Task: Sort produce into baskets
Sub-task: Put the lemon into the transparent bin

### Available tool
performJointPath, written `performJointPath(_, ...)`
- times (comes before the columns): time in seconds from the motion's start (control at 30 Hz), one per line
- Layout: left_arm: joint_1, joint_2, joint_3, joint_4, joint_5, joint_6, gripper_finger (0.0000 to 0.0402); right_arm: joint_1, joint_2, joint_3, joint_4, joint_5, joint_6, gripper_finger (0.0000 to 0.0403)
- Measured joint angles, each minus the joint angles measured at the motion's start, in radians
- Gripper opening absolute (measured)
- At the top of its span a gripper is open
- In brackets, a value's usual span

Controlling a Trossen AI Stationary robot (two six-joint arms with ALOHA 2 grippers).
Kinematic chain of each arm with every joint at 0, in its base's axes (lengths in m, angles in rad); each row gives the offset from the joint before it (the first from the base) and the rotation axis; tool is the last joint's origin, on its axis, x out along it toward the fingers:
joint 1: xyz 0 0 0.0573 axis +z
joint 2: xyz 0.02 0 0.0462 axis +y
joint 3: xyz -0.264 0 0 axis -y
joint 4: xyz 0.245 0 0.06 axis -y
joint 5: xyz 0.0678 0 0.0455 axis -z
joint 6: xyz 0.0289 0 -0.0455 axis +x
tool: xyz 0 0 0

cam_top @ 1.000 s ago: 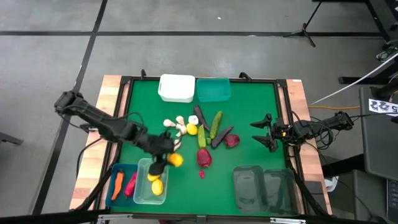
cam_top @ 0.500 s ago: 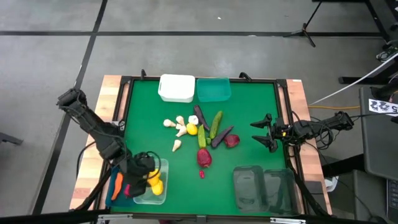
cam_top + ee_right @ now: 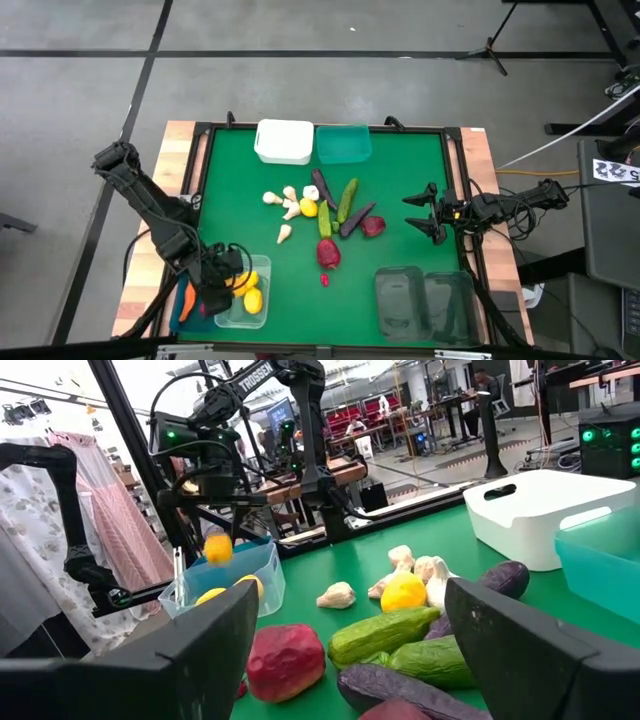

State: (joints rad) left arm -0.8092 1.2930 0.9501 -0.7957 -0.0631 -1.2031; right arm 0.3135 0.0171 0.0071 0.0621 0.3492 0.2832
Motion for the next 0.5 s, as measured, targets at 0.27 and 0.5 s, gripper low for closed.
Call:
performJointPath(0.27,0.022,0.000,0.000,0.016,-0.030,0.042,0.0290,0.000,0.000,0.000,0.000,-0.001,0.000,0.0321)
performJointPath(0.5,0.150,0.000,0.000,0.024,-0.295,0.226,0.0292,0.000,0.000,0.000,0.000,-0.001,0.000,0.0321)
